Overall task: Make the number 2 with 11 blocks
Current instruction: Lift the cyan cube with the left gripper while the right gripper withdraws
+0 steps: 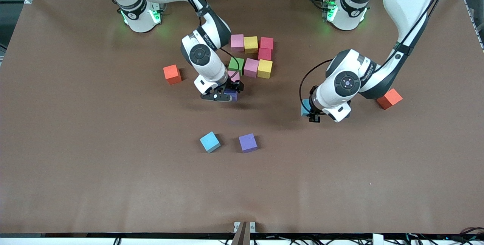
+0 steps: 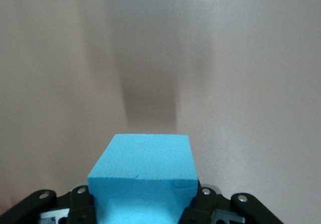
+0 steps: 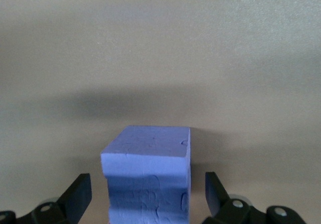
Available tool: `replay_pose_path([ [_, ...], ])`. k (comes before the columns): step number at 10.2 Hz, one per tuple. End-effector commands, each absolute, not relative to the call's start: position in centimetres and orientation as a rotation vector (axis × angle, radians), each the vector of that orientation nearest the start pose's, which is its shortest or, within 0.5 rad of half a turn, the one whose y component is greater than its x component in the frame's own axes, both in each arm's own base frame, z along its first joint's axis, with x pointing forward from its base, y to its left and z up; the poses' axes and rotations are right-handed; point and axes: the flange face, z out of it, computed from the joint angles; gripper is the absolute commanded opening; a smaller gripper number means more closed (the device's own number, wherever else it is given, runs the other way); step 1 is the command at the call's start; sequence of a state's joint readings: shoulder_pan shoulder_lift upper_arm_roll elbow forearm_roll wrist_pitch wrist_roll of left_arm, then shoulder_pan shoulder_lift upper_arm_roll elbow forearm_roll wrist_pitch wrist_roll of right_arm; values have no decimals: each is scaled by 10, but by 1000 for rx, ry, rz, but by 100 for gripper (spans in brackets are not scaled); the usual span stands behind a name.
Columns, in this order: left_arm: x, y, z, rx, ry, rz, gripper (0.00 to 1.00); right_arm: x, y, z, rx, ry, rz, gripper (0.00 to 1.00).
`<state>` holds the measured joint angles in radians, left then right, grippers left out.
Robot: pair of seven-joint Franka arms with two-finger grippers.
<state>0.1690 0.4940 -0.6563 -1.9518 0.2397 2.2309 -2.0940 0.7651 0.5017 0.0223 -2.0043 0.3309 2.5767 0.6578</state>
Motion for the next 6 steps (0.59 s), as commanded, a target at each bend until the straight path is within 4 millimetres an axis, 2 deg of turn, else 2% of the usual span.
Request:
replay_pose_path([
  [1,552,-287,258,-2269,-2076,278,0,440,423,238,-2925,224,84,100],
  [2,552,-296,257,-2262,-2084,284,0,454,410,255,-2916,237,70,100],
  [4,544,-314,255,-2258,-2082,286,0,486,374,281,-2905,123,28,100],
  [6,537,-343,247,-2253,-2080,309,0,530,332,294,-2888,5,-58,100],
])
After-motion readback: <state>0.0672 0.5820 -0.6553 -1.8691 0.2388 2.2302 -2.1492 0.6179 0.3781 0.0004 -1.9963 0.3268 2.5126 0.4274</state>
